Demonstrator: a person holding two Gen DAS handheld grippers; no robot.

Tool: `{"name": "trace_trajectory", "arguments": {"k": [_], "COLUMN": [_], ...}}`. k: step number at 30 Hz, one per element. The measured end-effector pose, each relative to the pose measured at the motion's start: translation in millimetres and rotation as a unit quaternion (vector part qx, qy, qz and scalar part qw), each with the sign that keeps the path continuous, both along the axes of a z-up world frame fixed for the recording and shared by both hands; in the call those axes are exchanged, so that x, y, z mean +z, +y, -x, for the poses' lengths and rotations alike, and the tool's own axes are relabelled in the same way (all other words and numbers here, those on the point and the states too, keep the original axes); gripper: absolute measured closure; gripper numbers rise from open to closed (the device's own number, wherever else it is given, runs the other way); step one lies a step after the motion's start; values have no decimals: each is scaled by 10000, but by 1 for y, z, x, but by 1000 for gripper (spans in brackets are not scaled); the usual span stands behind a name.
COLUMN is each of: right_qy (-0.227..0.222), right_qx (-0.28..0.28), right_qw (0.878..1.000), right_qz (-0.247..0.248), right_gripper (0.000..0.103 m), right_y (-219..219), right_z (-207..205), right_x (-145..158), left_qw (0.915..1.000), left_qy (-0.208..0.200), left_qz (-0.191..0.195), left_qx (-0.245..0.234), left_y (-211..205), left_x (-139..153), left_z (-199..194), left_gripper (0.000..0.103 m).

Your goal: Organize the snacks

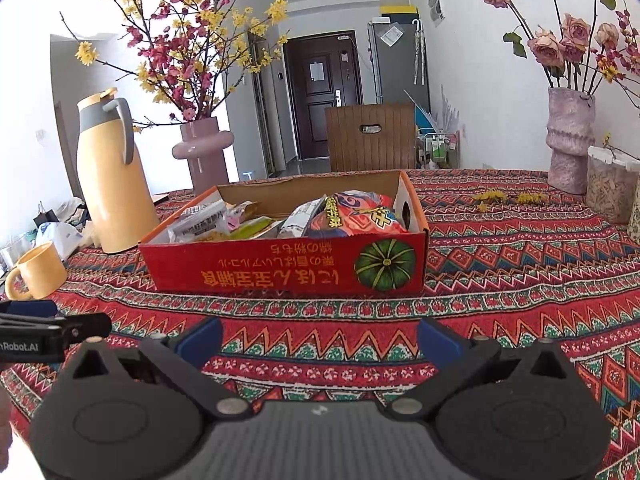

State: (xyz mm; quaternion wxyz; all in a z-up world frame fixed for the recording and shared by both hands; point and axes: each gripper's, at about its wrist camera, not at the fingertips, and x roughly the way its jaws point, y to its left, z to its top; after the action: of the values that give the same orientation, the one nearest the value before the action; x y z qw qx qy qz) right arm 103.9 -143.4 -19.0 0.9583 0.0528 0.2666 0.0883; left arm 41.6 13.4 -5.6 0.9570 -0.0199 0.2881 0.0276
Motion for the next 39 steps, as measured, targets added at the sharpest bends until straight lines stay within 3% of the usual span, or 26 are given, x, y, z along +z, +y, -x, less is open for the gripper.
{"name": "trace_trajectory", "arguments": {"k": [39], "right_qy": [157], "right_qx": [-172], "right_qw": [9997], "right_qz": [50], "right_gripper": [0], "right_y": [-4], "right_z": [7], "right_x": [-7], "left_qw": [9998], "left_qy": [154], "left_qz": [47], "left_qx": [-138], "left_y": [-4], "left_x": [-7], "left_z": [4], "left_gripper": [0]}}
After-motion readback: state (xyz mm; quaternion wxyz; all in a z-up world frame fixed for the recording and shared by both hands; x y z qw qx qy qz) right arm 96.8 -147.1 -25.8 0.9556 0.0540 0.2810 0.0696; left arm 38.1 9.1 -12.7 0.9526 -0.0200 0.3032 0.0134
